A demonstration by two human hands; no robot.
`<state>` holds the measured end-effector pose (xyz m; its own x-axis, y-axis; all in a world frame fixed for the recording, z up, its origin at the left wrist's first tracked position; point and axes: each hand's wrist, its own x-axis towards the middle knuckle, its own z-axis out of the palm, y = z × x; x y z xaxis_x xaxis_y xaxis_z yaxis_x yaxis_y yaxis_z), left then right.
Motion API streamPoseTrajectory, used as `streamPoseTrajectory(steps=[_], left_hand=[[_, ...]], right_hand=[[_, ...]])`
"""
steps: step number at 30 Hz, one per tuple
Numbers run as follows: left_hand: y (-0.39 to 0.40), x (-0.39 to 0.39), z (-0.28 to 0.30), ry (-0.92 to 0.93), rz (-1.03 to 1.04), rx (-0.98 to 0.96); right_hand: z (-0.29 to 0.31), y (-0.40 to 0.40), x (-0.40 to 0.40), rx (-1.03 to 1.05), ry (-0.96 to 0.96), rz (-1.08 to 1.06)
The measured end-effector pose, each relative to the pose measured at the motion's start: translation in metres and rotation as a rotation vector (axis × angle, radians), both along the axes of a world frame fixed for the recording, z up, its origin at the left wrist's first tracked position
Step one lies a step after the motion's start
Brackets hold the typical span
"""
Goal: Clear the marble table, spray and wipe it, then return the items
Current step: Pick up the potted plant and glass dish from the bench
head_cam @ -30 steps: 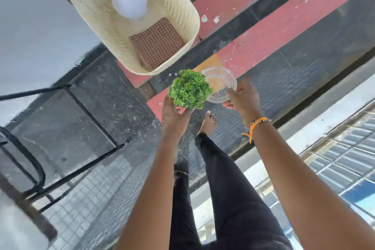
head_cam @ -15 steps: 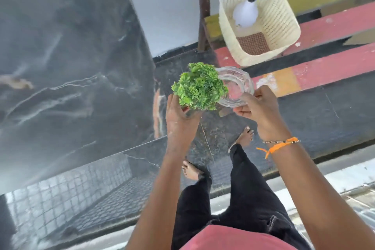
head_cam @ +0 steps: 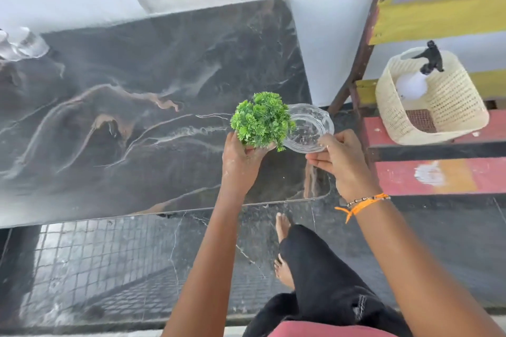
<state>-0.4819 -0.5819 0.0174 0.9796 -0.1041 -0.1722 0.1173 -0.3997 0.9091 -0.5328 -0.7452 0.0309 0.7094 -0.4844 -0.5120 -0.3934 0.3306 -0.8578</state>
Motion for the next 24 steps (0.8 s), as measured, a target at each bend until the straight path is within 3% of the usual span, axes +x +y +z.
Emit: streamPoseTrajectory(steps=[11,18,24], left_hand=[[0.027,0.14,-0.007,0.057,-0.016,0.03],[0.005,0.251,-0.029,0.106,-0.101,0.028],[-0.032,0.333,-0.049,0.137,-0.016,-0.045]], right_hand=[[-0.01,0.028,0.139,0.016,-0.07,-0.087],[-0.03,0.01,0.244,-0.001,-0.062,-0.252],[-0.051,-0.016,0.32,0.01,-0.029,-0.295]])
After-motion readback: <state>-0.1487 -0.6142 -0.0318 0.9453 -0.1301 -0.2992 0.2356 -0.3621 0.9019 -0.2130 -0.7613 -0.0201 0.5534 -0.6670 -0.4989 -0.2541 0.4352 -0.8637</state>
